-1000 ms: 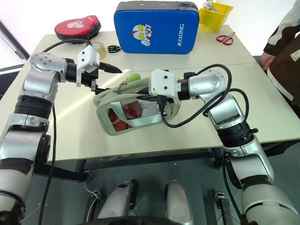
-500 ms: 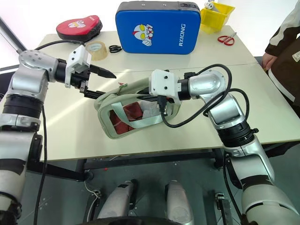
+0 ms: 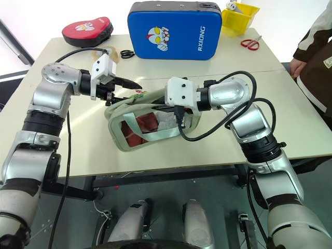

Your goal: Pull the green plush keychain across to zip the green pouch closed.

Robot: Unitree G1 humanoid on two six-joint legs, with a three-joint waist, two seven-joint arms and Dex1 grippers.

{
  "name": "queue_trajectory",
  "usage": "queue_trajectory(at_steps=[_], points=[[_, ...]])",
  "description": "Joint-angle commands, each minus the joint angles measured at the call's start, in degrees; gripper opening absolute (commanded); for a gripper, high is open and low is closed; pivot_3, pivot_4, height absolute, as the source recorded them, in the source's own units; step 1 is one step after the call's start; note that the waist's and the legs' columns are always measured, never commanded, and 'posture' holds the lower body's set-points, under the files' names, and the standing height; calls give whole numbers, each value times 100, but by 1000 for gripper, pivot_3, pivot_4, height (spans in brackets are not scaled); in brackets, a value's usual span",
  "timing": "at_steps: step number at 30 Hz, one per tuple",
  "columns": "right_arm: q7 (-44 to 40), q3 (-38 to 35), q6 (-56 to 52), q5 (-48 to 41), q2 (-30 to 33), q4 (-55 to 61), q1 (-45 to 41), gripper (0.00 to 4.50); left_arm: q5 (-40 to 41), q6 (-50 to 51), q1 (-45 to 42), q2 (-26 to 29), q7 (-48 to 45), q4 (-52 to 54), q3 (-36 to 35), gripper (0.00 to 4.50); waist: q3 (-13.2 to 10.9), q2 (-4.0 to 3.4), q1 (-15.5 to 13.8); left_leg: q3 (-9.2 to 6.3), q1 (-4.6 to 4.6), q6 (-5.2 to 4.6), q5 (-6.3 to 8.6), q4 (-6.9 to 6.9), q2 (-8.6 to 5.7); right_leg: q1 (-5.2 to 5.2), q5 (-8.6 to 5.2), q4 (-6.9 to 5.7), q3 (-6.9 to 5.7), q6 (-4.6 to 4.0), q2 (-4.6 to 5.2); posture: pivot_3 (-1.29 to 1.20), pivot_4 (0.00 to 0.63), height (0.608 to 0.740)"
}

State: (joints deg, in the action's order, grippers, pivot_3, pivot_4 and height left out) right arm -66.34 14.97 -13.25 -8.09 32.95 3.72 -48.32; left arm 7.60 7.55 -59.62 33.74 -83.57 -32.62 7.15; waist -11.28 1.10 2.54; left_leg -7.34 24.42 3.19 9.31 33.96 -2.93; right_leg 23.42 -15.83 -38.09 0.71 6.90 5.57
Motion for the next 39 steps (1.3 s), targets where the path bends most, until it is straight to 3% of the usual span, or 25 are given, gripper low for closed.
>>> queue_trajectory(at_steps=[1,3,9,22,33,37,39], points=[[87,-175,35,-33,39,108,-70,0,64,-149,-115,117,-21,32,-97,988,0,0,1,0,0,0,0,0,0,0,0,0,0,0,0,0,150,740],[99,-176,44,-22,39,101,-74,0,-25,-334,-183,161,83,-106,-109,29,0,0,1,0,0,0,0,0,0,0,0,0,0,0,0,0,150,740],[208,-173,6,19,-6,9,-171,0,-59,-693,-638,139,743,-514,-310,29,0,0,1,-1,0,0,0,0,0,1,0,0,-1,0,0,0,150,740],[569,-97,-241,202,-169,-381,-448,0,-172,-1864,-514,308,1008,263,-253,29,0,0,-13,0,0,0,0,1,-1,-1,0,1,0,0,1,0,150,740],[585,-111,-208,264,-223,-544,-515,0,-483,-3005,-360,362,592,262,194,29,0,0,-5,0,0,0,0,1,-1,-1,0,1,0,0,1,0,150,740],[592,-119,-207,271,-212,-523,-495,0,-365,-2988,-261,355,326,364,292,1524,0,0,0,0,0,0,0,1,-1,-1,0,1,0,0,0,0,150,740],[600,-120,-204,271,-204,-516,-485,0,-429,-3086,-328,345,435,266,266,2629,0,0,1,-1,0,0,0,1,-1,-1,0,0,0,0,0,0,150,740]])
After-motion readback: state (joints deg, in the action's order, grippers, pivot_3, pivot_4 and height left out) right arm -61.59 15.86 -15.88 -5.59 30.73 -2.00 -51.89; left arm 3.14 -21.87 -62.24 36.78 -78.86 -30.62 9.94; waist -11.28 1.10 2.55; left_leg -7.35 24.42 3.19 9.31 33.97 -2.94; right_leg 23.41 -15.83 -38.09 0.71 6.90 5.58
